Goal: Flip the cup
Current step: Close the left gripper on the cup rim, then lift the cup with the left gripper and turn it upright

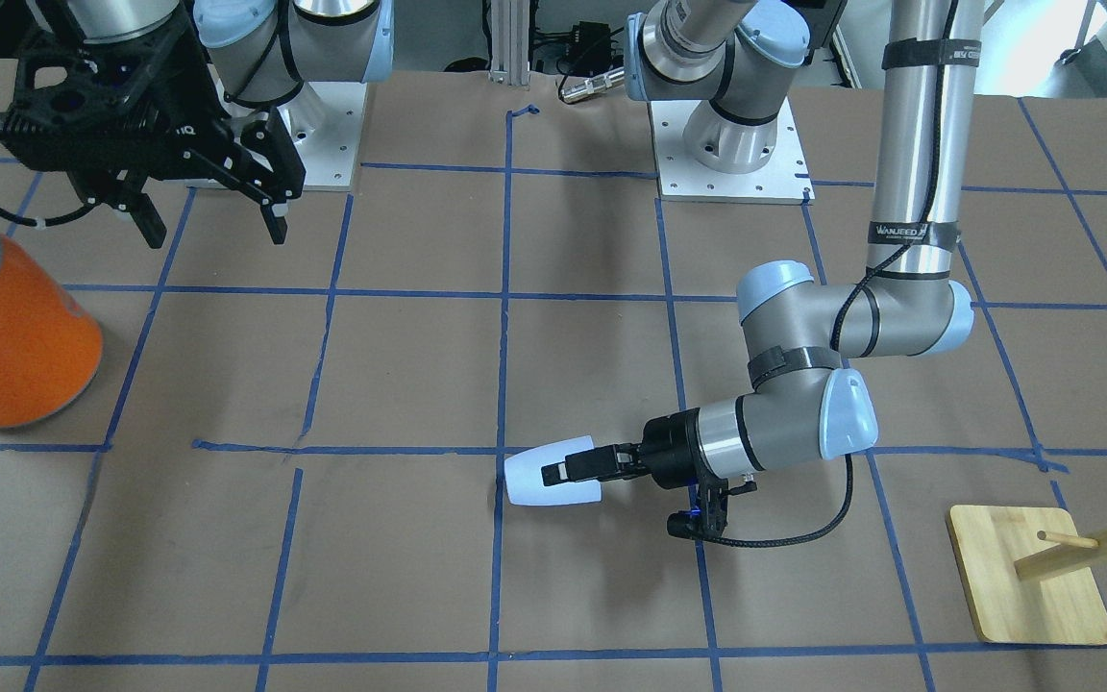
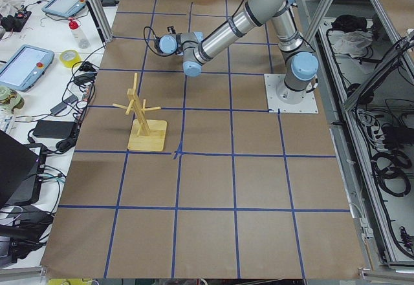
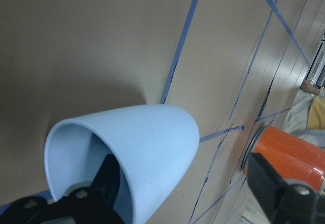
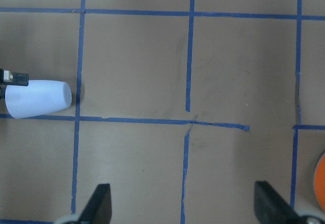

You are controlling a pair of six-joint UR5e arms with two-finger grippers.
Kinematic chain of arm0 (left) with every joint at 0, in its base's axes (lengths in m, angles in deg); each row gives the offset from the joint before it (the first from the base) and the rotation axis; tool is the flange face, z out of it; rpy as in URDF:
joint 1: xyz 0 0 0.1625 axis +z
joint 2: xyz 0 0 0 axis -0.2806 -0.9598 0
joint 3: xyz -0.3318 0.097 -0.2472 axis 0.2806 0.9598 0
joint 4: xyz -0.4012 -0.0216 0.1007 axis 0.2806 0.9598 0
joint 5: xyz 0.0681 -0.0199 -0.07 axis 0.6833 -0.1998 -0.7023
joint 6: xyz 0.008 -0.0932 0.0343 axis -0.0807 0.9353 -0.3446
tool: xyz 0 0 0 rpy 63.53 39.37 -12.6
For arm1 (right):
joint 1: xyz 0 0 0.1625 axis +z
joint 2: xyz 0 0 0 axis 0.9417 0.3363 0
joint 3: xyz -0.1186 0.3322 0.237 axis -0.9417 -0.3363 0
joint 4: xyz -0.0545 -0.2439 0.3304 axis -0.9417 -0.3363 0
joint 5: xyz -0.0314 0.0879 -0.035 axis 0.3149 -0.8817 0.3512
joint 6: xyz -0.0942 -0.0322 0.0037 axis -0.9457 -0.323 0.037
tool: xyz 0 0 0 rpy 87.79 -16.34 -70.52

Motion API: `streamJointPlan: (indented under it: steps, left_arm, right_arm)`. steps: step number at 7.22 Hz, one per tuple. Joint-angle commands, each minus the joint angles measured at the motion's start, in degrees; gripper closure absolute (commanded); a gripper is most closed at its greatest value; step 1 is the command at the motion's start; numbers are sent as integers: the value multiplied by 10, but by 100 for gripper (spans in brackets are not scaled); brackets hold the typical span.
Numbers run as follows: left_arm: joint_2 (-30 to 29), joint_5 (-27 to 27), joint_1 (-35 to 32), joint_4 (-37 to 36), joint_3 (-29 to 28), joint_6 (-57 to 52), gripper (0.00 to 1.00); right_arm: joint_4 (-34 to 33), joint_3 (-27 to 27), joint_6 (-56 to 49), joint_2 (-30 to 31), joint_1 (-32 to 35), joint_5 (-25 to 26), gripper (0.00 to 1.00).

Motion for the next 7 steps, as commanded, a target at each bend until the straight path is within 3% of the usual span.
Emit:
streamJointPlan:
  steps: [1,3,6,7]
  left_arm:
    - [-8,3,0,-23,3,7,66]
    - [-3,2,0,-32,-2,61,100]
    - [26,7,-3,-63,-11,153,100]
    - [47,81,-6,-66,-30,163,100]
  right_arm:
    - [2,-17,-3,-25,0,22,0]
    - [0,-15,-3,-28,0,25,0]
    - [-2,-15,-3,-33,2,17,0]
    - [-2,-15,-3,-33,3,17,0]
